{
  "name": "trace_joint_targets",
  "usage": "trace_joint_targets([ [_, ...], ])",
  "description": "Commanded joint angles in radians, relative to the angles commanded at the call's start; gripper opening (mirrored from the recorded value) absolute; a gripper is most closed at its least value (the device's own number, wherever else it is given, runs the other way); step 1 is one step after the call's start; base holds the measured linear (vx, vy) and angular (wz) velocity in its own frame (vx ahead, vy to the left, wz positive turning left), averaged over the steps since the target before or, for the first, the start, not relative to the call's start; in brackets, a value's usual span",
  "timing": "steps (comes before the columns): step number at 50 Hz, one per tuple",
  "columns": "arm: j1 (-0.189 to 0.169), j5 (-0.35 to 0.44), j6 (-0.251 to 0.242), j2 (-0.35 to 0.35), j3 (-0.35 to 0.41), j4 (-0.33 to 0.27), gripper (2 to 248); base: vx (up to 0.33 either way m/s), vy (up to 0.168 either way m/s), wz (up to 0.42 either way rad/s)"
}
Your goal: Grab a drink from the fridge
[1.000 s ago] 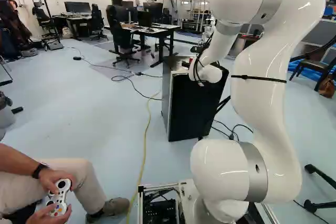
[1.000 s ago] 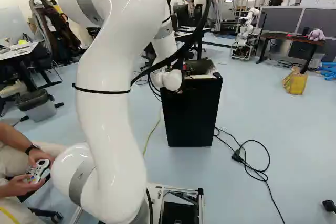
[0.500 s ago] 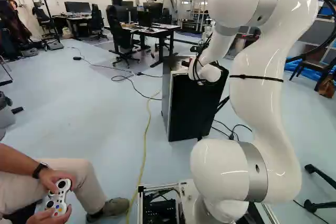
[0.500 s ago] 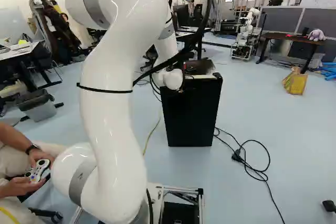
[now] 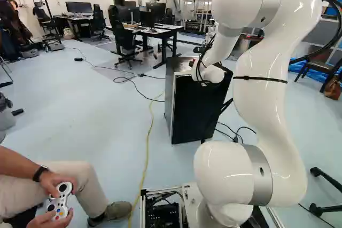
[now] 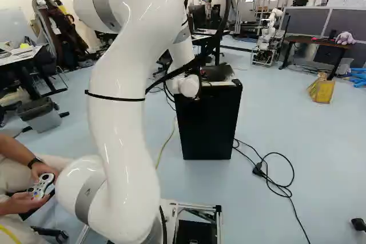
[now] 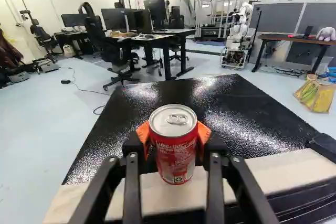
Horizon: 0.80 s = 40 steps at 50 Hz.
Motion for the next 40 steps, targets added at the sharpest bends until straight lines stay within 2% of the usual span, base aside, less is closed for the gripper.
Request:
trace_joint_targets([
  [3, 0.000, 0.000, 0.000, 0.000, 0.000, 0.000, 131, 0.000, 0.000, 0.000],
  [4, 0.000, 0.000, 0.000, 0.000, 0.000, 0.000, 99, 0.000, 0.000, 0.000],
  [19, 0.000, 0.000, 0.000, 0.002, 0.000, 0.000, 98, 0.000, 0.000, 0.000],
  [40, 0.000, 0.000, 0.000, 0.041, 0.003, 0.000, 98, 0.000, 0.000, 0.000],
])
